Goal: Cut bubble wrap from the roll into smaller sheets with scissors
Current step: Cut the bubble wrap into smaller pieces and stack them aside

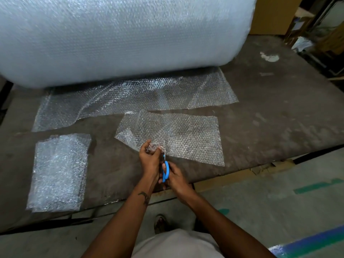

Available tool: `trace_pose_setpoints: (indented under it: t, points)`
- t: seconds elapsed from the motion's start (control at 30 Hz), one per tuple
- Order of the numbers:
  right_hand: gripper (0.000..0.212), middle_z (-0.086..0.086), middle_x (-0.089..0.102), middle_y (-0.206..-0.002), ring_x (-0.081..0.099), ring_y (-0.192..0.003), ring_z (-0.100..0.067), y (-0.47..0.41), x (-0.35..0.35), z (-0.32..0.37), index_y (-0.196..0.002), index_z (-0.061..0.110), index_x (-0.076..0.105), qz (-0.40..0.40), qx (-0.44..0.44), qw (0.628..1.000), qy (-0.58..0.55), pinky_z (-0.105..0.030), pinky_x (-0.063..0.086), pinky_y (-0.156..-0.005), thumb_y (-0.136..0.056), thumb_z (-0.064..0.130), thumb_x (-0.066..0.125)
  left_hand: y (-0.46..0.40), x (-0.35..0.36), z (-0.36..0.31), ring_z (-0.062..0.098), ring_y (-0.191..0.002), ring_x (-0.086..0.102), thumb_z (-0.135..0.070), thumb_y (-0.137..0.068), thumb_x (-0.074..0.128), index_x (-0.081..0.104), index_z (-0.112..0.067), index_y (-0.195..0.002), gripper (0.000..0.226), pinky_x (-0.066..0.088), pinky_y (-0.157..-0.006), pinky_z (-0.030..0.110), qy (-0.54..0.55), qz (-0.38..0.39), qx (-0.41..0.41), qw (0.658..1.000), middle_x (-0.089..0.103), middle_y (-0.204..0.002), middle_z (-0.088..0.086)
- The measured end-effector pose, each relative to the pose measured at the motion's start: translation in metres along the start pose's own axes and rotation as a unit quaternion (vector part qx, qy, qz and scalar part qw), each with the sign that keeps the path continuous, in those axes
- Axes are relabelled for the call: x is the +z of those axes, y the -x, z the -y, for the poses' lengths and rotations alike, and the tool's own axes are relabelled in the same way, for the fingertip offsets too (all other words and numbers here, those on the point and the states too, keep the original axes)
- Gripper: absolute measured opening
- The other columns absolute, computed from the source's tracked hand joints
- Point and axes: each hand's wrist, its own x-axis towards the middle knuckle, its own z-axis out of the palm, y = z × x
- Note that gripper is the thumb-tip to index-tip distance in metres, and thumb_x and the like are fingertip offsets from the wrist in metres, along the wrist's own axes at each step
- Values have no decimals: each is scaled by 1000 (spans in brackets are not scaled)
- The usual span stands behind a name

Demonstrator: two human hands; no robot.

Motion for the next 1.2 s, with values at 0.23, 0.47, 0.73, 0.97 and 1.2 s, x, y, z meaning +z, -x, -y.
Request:
trace_pose_setpoints:
  t: [0.23,0.47,0.73,0.97,1.2]
  points:
    - [27,-11,65,-74,66,-54,-19,-3,10,8,-115,8,60,-3,54,996,-70,-25,48,-43,-113,31,47,1,-2,-6,16,-68,69,-6,-89,87,61,-23,-140,60,60,-64,33,0,9,-1,1000,68,-85,7]
    - [40,-5,65,-69,63,-54,-18,8,9,10,-114,10,62,4,101,983,-151,-25,43,-45,-112,43,39,0,-6,-13,15,-52,58,0,-91,83,59,-26,-137,58,51,-48,30,12,34,-34,999,64,-76,3]
    - [49,-9,63,-74,63,-57,-20,8,0,11,-117,11,66,30,91,972,-217,-25,39,-46,-108,50,38,3,-8,-19,17,-60,66,1,-90,83,60,-26,-138,59,59,-56,33,26,55,-38,997,69,-81,8]
    - [48,-7,63,-73,60,-55,-18,9,-10,2,-123,8,64,19,81,978,-191,-26,36,-47,-108,47,41,5,-10,-22,14,-69,75,9,-89,80,58,-13,-143,62,64,-64,27,51,83,-48,994,68,-92,7]
    - [41,-4,61,-69,57,-53,-16,8,-22,4,-115,14,67,-8,111,985,-133,-23,33,-44,-112,43,39,-9,-18,-17,22,-79,77,12,-93,75,52,-3,-147,61,66,-78,31,25,124,-94,988,70,-110,27]
